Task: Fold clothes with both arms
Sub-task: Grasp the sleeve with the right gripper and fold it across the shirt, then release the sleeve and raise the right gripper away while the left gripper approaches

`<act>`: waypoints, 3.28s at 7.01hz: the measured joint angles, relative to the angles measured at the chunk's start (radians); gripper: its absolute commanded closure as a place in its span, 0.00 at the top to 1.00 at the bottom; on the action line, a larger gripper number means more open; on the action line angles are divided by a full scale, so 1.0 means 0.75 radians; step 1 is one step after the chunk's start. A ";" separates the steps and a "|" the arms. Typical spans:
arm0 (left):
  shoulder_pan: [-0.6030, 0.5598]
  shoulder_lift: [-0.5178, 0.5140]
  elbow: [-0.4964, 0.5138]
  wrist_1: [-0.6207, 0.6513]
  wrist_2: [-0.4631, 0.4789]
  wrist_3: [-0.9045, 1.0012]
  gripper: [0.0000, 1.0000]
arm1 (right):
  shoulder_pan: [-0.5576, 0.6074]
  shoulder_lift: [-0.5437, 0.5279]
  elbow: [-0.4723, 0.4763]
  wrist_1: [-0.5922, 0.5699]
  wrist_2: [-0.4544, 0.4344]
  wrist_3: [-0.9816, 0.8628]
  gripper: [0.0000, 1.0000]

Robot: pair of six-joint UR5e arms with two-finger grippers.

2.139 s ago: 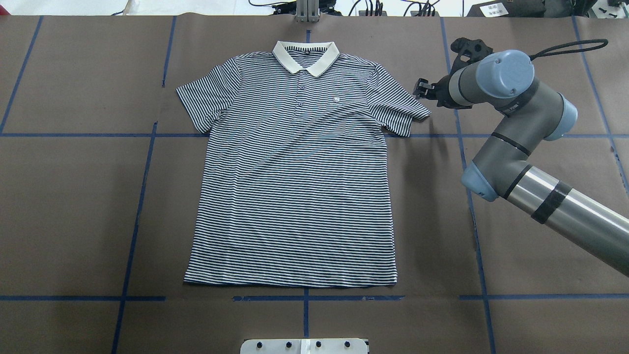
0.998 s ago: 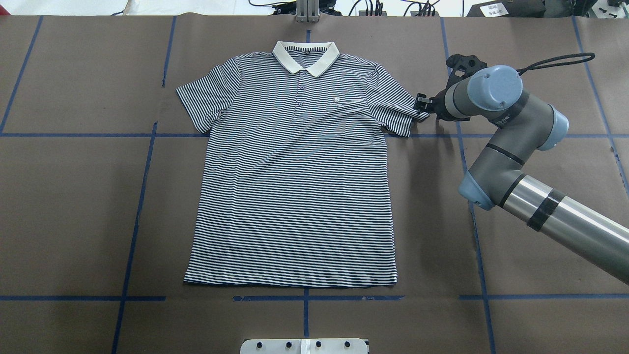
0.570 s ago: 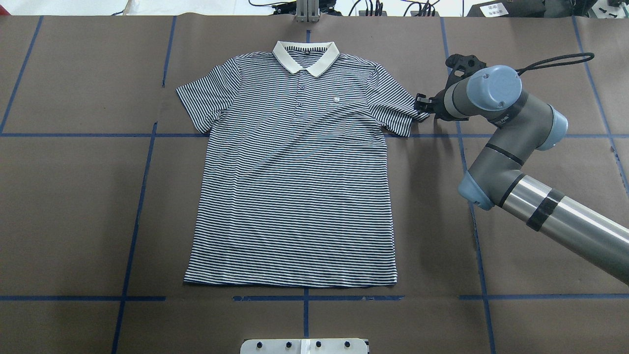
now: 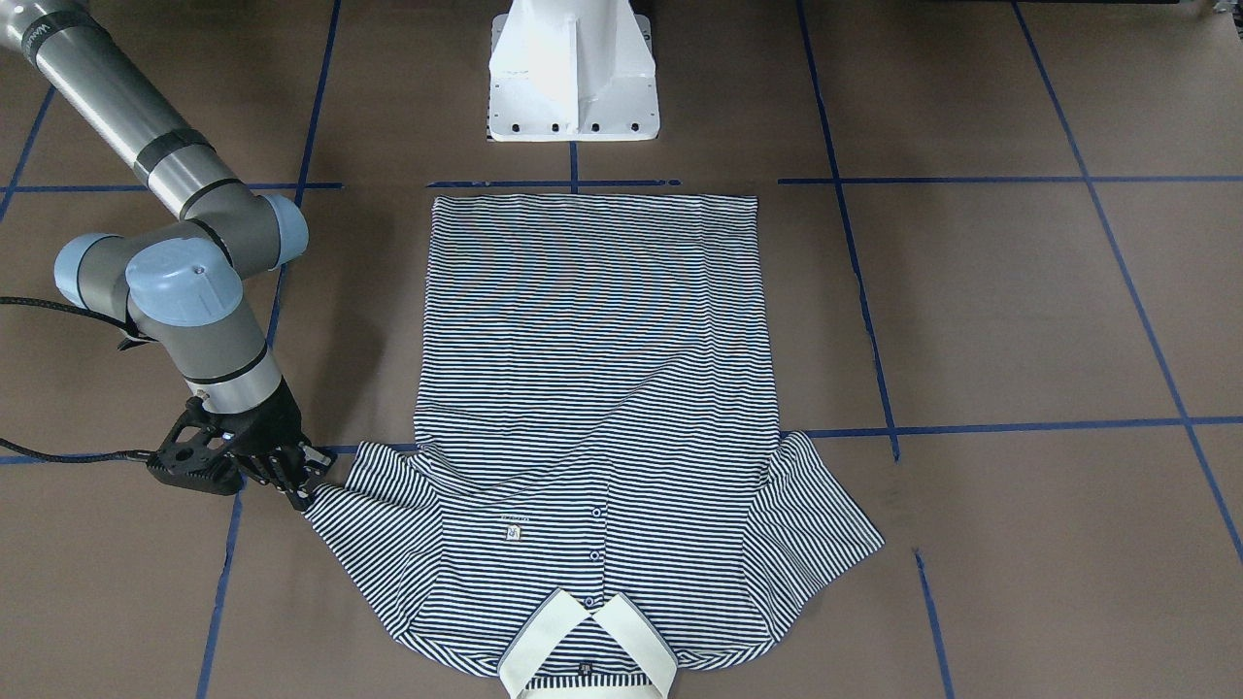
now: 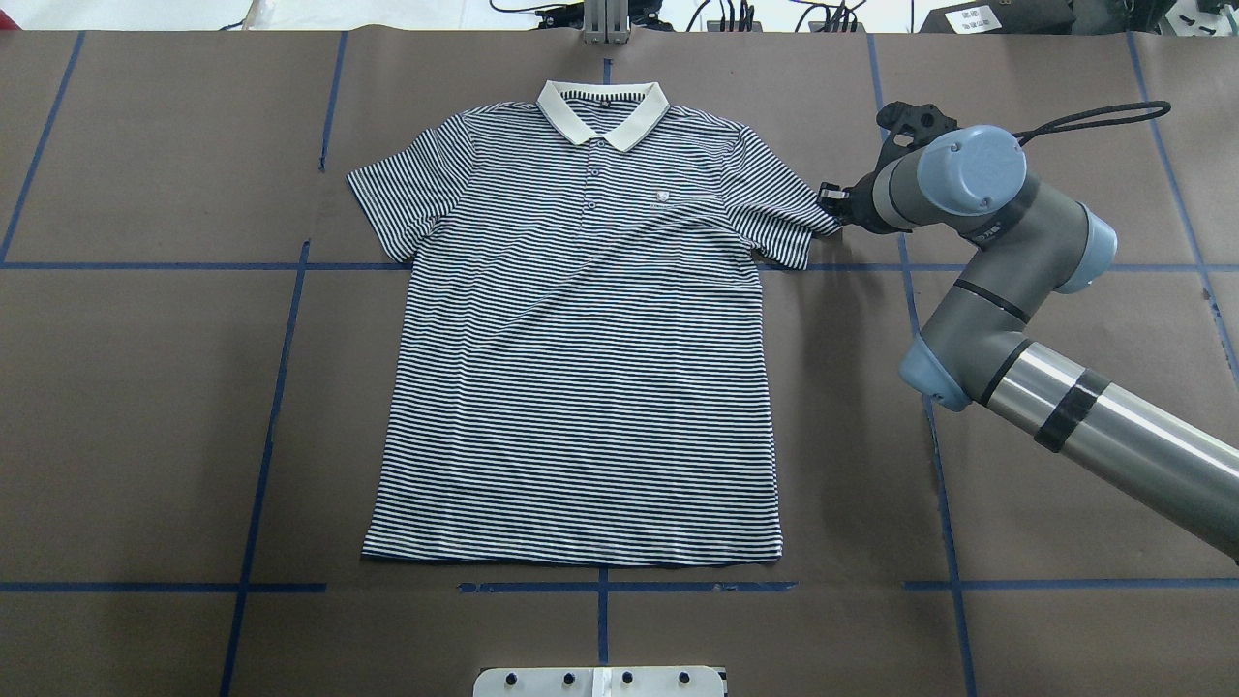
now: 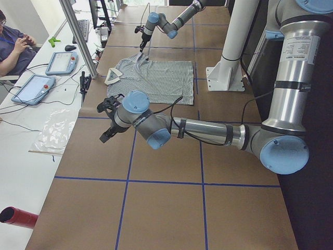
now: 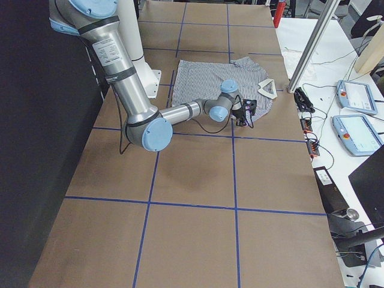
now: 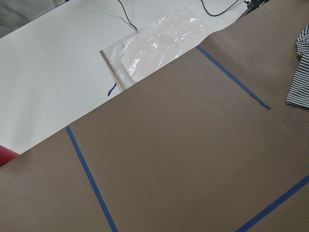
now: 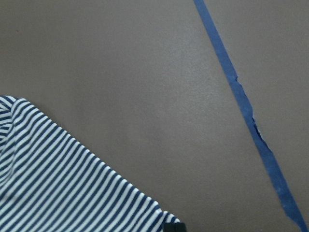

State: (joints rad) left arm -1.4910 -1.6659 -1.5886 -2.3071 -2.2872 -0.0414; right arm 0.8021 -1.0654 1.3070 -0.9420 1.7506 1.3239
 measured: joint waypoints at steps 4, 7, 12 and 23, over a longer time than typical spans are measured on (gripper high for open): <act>0.000 0.001 0.004 0.002 0.000 0.000 1.00 | -0.050 0.342 0.017 -0.513 -0.126 0.209 0.00; 0.000 -0.001 0.014 0.002 0.000 0.000 1.00 | -0.133 0.665 -0.306 -0.582 -0.284 0.444 0.00; 0.000 -0.002 0.016 0.002 0.000 0.000 1.00 | -0.180 0.780 -0.457 -0.491 -0.332 0.492 0.47; 0.446 -0.336 0.102 -0.082 0.204 -0.672 0.83 | 0.264 0.236 0.137 -0.607 0.301 -0.581 1.00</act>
State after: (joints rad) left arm -1.1564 -1.9178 -1.5119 -2.3686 -2.1342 -0.5455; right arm 1.0001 -0.8886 1.4098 -1.3972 1.9766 0.8884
